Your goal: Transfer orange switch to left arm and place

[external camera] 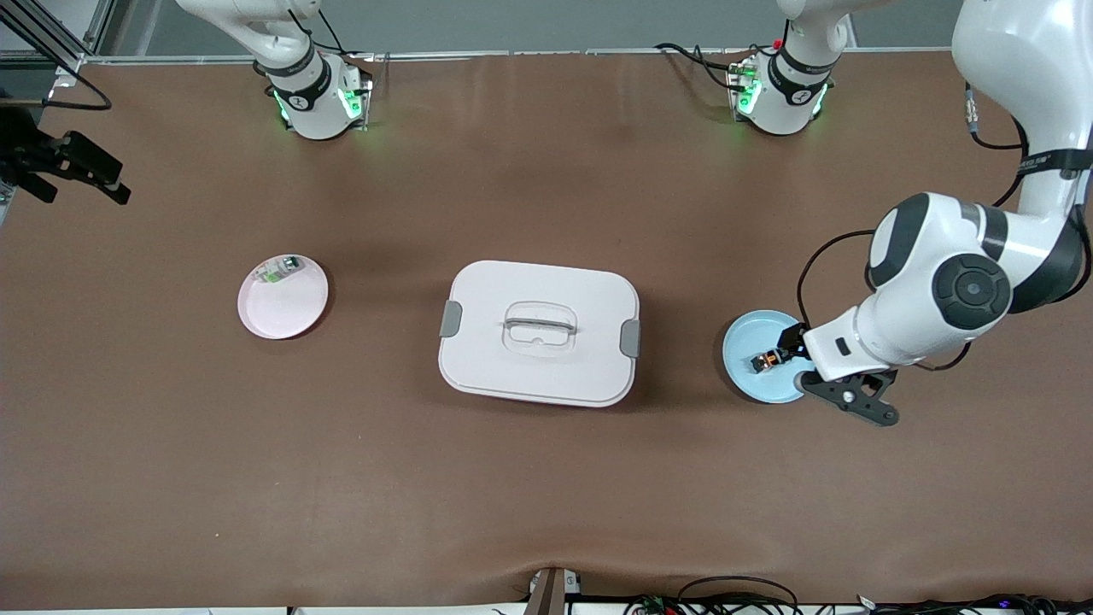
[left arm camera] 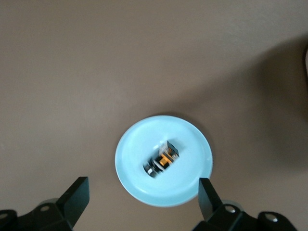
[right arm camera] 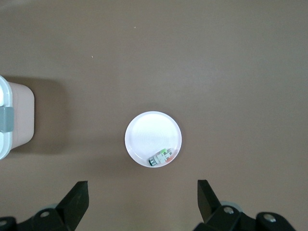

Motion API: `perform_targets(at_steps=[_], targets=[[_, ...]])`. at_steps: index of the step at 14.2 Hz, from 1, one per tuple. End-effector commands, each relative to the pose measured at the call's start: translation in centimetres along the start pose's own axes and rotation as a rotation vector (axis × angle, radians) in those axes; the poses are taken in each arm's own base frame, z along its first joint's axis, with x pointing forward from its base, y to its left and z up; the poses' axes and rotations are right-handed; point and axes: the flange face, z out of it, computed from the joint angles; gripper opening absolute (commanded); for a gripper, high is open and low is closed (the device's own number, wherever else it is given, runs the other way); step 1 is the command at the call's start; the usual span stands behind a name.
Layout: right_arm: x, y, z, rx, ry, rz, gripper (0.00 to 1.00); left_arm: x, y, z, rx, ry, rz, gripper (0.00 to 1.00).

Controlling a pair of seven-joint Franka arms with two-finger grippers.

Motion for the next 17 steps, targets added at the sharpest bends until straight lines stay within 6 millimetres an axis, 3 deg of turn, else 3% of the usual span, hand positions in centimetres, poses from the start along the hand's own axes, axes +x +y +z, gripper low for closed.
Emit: perform_targets(at_steps=[1, 6, 9, 10, 13, 16, 17], targets=[[-0.4, 0.2, 0.3, -0.017, -0.004, 0.002, 1.00, -1.7, -1.2, -4.0, -0.006, -0.014, -0.168, 1.00], [0.4, 0.5, -0.8, -0.003, 0.004, 0.011, 1.00, -3.4, -1.3, -9.4, 0.038, -0.019, -0.304, 1.00], [0.3, 0.8, -1.3, -0.002, -0.004, 0.017, 1.00, -4.3, -4.2, -11.3, 0.052, 0.012, -0.331, 1.00], [0.5, 0.8, -1.5, -0.002, 0.001, 0.018, 1.00, -4.7, -4.3, -12.2, 0.067, 0.023, -0.327, 1.00], [1.9, 0.8, -1.5, -0.015, -0.006, 0.008, 1.00, -7.9, -5.2, -16.4, 0.128, 0.020, -0.378, 1.00], [2.7, 0.9, -1.3, -0.006, -0.010, 0.018, 1.00, -10.9, -3.1, -19.6, 0.113, 0.000, -0.402, 1.00], [3.0, 1.1, -1.5, -0.003, -0.005, 0.021, 1.00, -12.2, -3.2, -20.1, 0.082, 0.002, -0.421, 1.00]])
